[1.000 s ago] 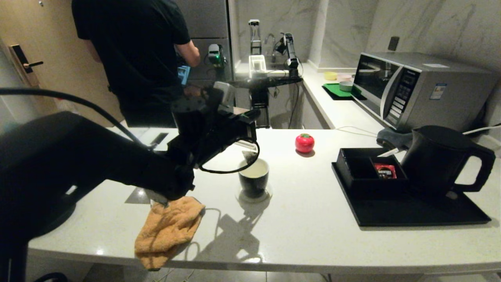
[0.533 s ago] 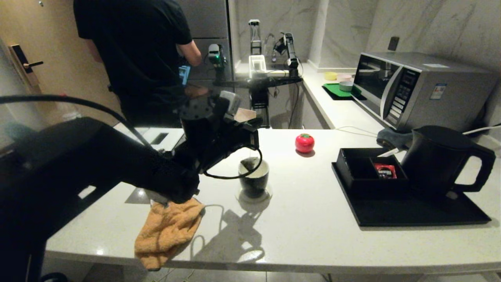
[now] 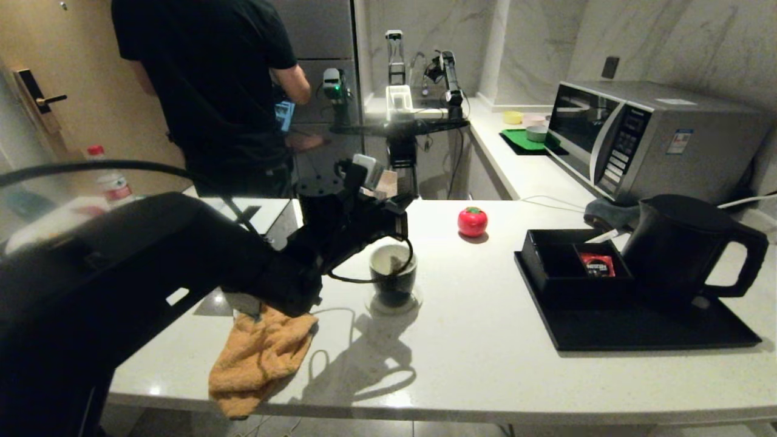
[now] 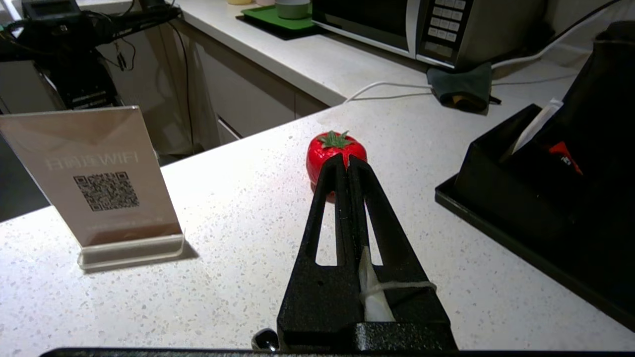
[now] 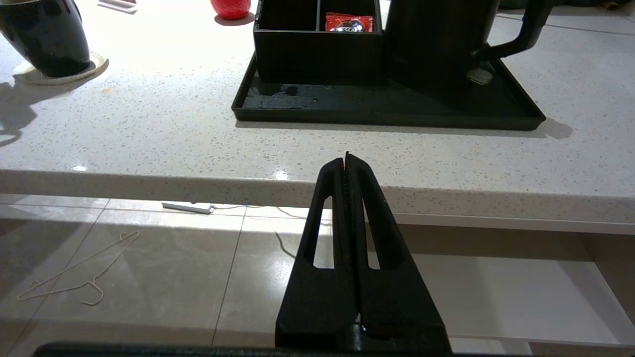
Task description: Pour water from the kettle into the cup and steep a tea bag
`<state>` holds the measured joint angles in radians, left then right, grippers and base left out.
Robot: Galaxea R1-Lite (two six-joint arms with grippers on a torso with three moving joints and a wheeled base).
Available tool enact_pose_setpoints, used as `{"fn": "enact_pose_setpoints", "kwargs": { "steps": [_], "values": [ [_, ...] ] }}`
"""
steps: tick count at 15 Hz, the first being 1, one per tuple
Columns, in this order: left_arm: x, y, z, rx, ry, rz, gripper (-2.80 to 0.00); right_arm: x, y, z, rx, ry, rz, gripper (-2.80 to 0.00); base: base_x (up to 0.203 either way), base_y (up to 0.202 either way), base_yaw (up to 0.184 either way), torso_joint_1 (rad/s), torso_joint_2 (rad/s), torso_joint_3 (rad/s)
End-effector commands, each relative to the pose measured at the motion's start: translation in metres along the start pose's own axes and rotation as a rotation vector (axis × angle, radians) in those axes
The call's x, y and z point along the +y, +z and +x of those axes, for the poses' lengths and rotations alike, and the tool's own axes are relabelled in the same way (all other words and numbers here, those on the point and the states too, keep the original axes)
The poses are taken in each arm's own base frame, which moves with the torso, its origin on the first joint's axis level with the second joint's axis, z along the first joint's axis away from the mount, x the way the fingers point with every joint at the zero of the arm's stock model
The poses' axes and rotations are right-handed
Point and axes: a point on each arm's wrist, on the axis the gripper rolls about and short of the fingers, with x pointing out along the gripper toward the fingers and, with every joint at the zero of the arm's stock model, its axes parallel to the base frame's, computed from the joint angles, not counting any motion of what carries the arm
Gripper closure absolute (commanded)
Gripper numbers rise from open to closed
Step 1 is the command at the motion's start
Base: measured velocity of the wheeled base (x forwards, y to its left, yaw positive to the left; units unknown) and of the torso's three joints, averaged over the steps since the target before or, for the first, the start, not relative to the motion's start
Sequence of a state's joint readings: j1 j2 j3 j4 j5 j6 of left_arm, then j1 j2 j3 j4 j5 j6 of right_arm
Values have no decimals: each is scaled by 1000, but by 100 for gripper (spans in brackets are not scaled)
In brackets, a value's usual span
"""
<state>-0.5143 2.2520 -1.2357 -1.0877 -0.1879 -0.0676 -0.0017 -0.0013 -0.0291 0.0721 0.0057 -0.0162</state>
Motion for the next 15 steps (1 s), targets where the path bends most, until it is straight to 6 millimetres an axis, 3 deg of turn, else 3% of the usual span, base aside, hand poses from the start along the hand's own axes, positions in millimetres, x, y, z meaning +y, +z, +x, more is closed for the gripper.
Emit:
{"fn": "enact_pose_setpoints", "kwargs": {
  "steps": [1, 15],
  "values": [
    [-1, -6, 2, 7, -3, -1, 0, 0, 0, 0, 1, 1, -1, 0, 0, 0, 0, 0, 0, 0],
    [-3, -40, 9, 10, -12, -3, 0, 0, 0, 0, 1, 1, -1, 0, 0, 0, 0, 0, 0, 0]
  ]
}}
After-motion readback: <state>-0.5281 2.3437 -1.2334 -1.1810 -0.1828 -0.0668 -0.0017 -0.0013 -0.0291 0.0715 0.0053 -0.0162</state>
